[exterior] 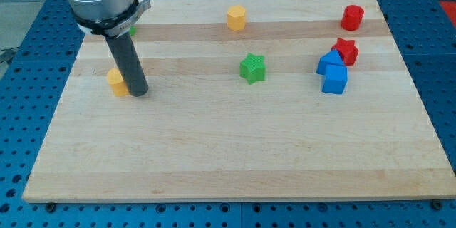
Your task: Place the yellow heart at the center left of the board
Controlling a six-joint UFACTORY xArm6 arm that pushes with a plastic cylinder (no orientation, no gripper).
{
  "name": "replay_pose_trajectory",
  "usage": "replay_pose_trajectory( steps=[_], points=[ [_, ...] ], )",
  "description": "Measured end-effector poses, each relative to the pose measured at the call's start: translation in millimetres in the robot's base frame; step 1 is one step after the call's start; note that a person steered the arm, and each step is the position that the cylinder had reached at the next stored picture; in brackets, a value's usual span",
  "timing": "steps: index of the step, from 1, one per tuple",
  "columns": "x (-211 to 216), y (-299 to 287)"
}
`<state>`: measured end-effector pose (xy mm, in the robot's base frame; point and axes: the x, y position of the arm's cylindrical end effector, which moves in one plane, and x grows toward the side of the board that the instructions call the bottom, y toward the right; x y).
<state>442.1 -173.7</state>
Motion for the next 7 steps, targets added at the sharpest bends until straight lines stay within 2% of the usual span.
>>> replay_pose_trajectory(
  steps=[2,3,4,7],
  points=[
    [0.3,-16.8],
    [-7.3,47.4],
    [-37.2,42.2],
    [-35.8,-9.6]
  ],
)
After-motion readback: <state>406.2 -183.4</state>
